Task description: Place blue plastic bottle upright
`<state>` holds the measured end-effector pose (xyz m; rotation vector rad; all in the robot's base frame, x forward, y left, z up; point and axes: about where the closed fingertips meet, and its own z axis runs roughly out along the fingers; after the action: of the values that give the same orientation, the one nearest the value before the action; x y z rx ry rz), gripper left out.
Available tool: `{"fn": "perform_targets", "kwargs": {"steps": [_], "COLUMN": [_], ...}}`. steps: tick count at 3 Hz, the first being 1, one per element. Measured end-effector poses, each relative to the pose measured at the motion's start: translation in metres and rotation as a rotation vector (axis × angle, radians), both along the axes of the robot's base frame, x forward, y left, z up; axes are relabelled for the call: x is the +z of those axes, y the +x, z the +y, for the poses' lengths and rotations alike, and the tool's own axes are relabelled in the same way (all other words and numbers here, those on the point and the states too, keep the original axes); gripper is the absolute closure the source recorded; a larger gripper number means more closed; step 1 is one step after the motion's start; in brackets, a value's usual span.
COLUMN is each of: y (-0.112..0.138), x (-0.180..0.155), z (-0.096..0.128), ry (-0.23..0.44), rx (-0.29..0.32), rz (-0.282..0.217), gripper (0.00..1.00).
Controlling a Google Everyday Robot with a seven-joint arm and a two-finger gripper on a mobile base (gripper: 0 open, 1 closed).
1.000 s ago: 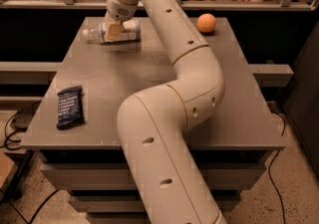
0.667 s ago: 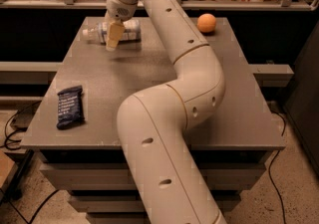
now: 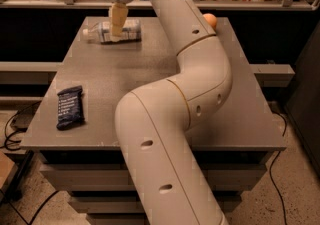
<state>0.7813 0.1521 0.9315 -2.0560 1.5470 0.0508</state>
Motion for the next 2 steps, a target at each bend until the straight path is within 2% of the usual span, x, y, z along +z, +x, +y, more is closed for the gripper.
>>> {"fn": "perform_targets", "kwargs": {"steps": [1,2], "y": [-0.0015,-0.0033], "x": [0.0212,0.0143], "z": [-0.0032,0.0014], "ry": [-0.011,-0.015], "rx": [0.02,0.048], "rz": [-0.057,-0.047], "gripper": [0.0,0.0]}}
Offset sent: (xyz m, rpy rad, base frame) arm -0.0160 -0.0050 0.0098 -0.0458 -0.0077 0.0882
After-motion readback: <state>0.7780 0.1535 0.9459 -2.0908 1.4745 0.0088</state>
